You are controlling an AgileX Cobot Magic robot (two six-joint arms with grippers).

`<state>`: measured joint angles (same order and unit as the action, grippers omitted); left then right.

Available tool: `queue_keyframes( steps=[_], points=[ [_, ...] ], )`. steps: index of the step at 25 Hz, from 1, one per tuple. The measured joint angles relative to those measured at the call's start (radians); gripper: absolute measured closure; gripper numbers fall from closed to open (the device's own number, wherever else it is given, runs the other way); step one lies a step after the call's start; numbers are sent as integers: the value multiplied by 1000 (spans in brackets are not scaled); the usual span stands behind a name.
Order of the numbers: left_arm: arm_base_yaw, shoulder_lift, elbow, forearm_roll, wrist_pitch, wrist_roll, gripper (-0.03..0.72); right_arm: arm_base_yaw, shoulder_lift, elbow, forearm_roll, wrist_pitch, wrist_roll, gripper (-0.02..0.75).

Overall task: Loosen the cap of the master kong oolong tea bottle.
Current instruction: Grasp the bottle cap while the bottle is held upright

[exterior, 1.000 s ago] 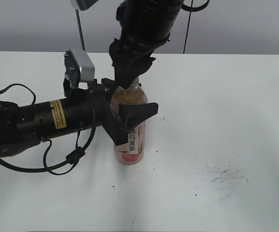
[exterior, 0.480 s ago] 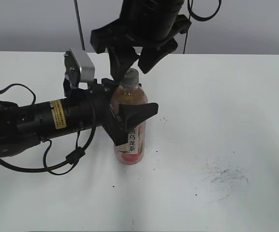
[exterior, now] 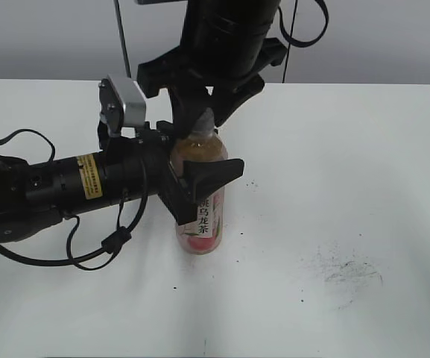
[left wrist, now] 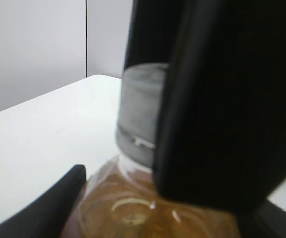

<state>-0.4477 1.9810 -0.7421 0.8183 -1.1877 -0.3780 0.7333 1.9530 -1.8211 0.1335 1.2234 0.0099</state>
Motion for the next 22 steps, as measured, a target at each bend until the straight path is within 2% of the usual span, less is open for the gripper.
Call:
queue_keyframes(
  steps=[3,10,18,22],
  points=[
    [0,0,0,0,0,0,241,0,0,0,-2,0,-22,444],
    [0,0,0,0,0,0,241,0,0,0,-4,0,-193,453],
    [0,0,0,5,-2,4,241,0,0,0,1,0,-803,460],
    [0,0,0,8,-3,13,241,-1,0,0,16,1,-1174,460]
  ],
)
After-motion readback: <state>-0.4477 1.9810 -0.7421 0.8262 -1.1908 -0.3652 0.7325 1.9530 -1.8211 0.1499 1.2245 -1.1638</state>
